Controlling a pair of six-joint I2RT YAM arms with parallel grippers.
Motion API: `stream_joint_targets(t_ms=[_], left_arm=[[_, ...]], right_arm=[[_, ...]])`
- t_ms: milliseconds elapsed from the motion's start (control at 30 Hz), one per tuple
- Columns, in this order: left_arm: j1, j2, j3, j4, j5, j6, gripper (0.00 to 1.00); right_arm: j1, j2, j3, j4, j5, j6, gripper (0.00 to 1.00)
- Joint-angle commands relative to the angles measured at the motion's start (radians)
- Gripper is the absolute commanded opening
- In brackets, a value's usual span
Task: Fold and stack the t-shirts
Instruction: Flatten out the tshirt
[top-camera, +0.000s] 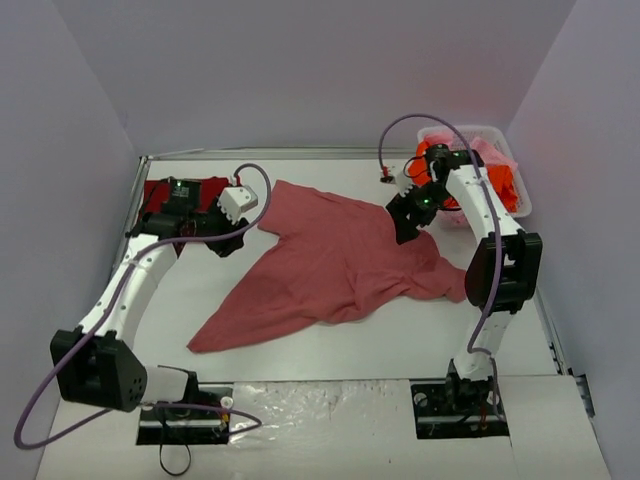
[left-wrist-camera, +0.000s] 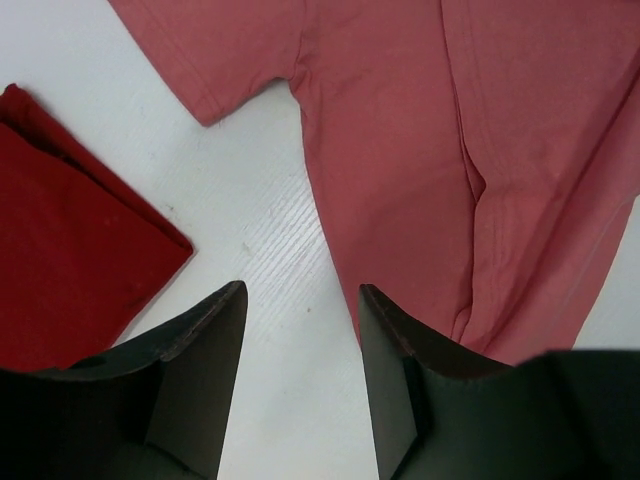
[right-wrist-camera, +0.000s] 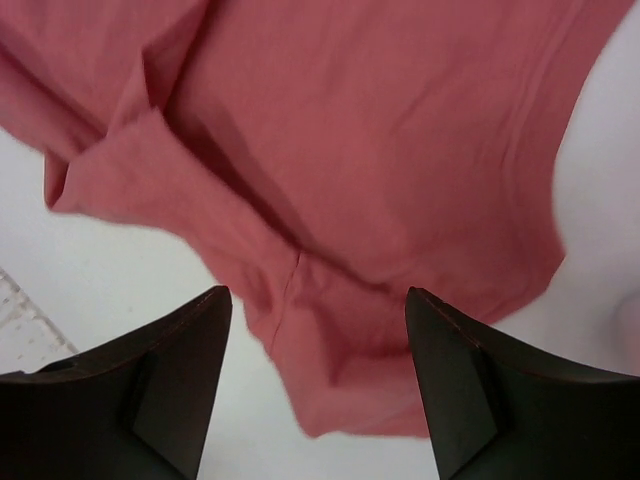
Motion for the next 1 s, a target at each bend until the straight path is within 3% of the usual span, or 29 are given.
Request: stream_joint_targets(t_ms=[0,200,300,733,967], left_arm=[[-0.008,-0.091,-0.006,0.017,-0.047,-0.057,0.47],[-0.004,-0.223,-0.033,-0.049,-0.142,-0.062,0.48],[0.002,-0.264,-0.049,-0.089,-0.192,-0.053,0.48],[0.016,-0.389,-0.148,-0.126,-0.221,-0.087,0.50],[0.044,-0.413,-0.200,-0.108,-0.189,-0.107,0.51]], right_arm=[[0.082,0.129,0.195,-0.067,0.031,0.009,0.66],[0.111,0.516,0.663,-0.188,-0.005,0.018,0.68],[0.137,0.630,0.774,-0.180,0.027,0.027,0.69],[0.191,0.601,0.753,0.026,0.067,0.110,0.72],[0.248,0.598,0.765,0.236,0.132,0.226,0.76]])
